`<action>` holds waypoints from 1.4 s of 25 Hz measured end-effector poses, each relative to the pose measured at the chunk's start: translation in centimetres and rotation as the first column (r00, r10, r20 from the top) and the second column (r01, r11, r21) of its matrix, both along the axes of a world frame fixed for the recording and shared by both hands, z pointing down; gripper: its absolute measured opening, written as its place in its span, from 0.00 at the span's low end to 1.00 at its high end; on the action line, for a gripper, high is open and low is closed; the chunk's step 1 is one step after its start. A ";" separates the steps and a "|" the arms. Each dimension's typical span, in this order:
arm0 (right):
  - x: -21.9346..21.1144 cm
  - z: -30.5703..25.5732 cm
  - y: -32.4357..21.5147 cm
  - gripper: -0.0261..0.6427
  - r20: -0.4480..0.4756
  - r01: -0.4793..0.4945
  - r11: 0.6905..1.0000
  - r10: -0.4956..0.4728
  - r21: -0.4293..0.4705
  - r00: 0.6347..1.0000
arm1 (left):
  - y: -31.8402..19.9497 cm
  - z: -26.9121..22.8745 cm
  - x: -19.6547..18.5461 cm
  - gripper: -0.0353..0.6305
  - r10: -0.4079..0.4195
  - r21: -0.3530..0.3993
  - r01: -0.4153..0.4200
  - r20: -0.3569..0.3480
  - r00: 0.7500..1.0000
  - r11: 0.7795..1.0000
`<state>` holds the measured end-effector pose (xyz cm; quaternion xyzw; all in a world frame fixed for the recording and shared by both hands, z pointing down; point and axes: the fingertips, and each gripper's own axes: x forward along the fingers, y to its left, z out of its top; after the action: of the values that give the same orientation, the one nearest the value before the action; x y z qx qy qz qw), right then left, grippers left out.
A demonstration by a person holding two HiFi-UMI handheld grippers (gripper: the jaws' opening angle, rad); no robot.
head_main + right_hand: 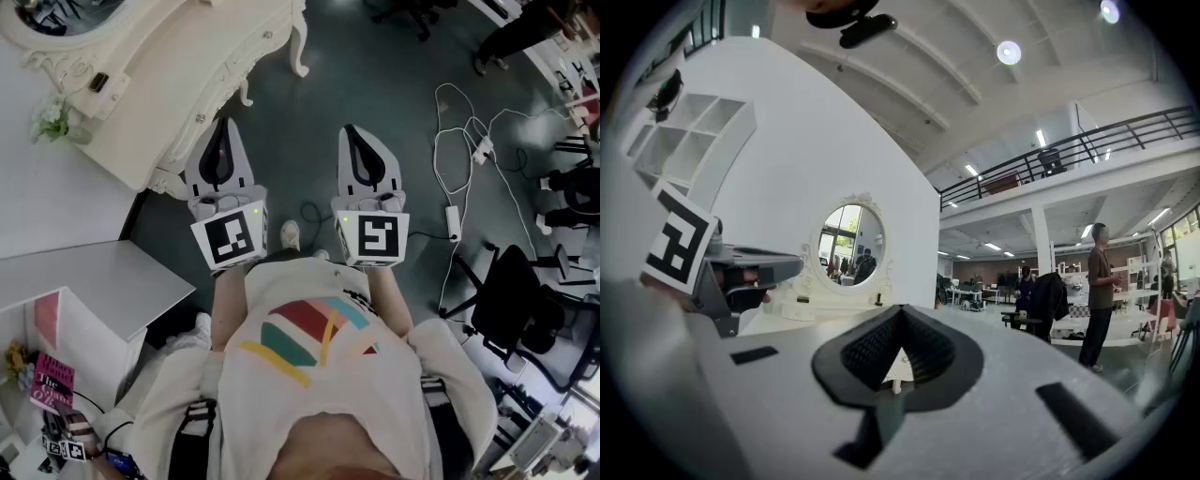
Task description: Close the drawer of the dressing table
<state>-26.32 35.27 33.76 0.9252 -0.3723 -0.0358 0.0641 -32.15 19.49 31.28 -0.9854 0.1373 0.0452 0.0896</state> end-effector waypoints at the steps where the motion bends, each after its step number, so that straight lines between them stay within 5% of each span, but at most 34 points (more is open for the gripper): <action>1: 0.0 0.0 -0.3 0.04 0.002 0.004 1.000 -0.004 0.002 1.000 | -0.3 0.0 0.1 0.06 -0.002 -0.003 0.002 -0.004 1.000 1.000; 13: 1.0 -0.1 -2.7 0.04 -0.002 0.001 1.000 -0.001 0.002 1.000 | -2.6 0.0 1.2 0.06 0.011 0.004 -0.011 -0.002 1.000 1.000; 22: 1.7 0.6 -3.6 0.04 0.023 -0.026 0.999 0.026 0.027 0.999 | -5.0 -0.9 2.3 0.06 0.012 -0.035 -0.015 -0.083 0.996 0.999; 35: 7.6 -0.2 -9.8 0.04 -0.023 0.126 0.989 -0.124 0.074 0.992 | -8.8 -1.6 7.9 0.06 -0.030 0.014 0.032 -0.111 0.993 0.999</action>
<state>-18.68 25.45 33.54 0.9015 -0.4273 -0.0621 0.0302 -24.24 10.66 29.70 -0.9785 0.1570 0.0992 0.0902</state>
